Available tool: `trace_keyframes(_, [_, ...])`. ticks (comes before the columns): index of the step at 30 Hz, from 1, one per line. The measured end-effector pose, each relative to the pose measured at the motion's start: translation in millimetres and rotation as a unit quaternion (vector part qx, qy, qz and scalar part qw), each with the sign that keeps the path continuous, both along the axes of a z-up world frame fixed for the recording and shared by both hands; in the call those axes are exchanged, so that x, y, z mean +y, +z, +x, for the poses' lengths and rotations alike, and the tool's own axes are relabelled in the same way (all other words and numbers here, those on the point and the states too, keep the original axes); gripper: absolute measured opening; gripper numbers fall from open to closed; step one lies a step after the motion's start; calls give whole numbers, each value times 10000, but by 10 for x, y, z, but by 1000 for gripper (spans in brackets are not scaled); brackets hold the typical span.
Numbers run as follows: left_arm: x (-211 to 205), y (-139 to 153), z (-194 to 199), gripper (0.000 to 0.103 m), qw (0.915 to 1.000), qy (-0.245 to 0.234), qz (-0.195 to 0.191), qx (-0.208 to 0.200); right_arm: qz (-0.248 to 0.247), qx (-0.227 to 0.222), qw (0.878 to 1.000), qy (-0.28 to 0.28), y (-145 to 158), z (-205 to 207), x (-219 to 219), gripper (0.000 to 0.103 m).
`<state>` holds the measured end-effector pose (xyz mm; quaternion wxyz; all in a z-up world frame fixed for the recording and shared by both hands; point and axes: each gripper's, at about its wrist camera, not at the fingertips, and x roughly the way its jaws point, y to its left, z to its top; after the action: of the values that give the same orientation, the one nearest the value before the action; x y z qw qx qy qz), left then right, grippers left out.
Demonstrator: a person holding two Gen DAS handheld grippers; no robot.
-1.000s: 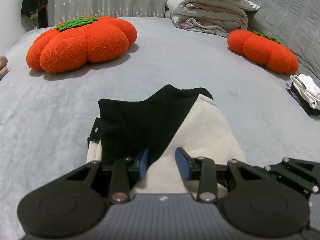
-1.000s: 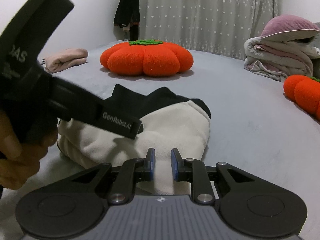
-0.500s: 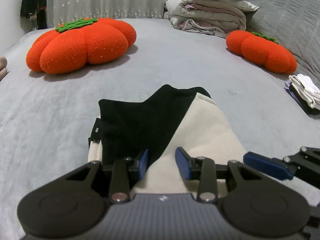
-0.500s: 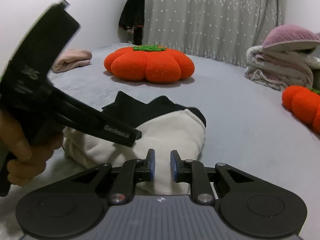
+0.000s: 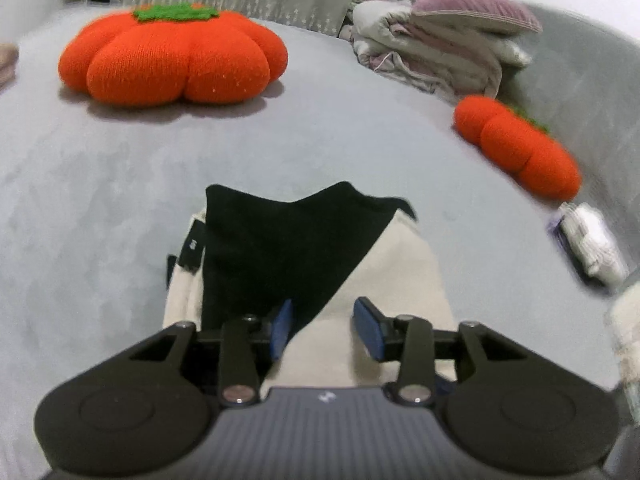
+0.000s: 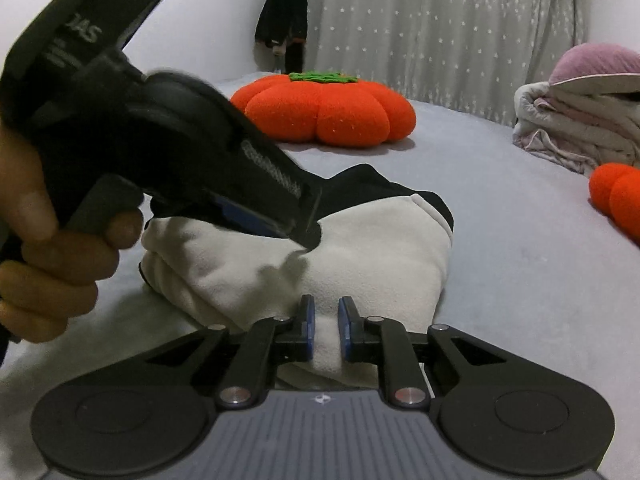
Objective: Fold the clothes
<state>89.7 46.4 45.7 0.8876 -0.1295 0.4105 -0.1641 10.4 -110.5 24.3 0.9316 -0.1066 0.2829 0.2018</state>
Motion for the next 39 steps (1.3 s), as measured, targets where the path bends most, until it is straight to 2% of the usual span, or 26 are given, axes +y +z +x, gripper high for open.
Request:
trace_keyframes(5, [214,19,-7,38,9964,132,-817,196,82,-30,10000,-10,-17,-30,-11,17])
trace_keyframes(7, [211,30,-76,38,9959,69,-888,161,44,-59,10000,11,-23,-41,8,17])
trace_keyframes(10, [122,38,-195,36,9988,-40,-493,10,230,54,9997,16,-9,-21,-38,17])
trace_keyframes(13, [25,26,-232,26,9999,-129,-6,-71,517,237,9984,8,14,13,-117,17])
trace_keyframes(15, [-41,31,-256,25,9992,-199,304,-142,548,287,9981,45,34,23,-144,17])
trace_keyframes(17, [-70,34,-269,23,9987,-210,437,-130,535,321,9980,96,52,31,-154,16])
trace_keyframes(22, [-53,34,-262,22,9986,-283,444,-96,883,468,9950,71,175,146,-274,15])
trace_keyframes(25, [-59,47,-282,22,9984,-306,470,-90,1022,391,9939,-107,235,259,-326,15])
trace_keyframes(34, [-109,45,-321,22,9971,-392,635,-158,738,214,9967,-258,296,753,-168,15])
trace_keyframes(39, [-121,49,-322,22,9966,-430,681,-185,639,515,9960,-345,200,1003,-114,15])
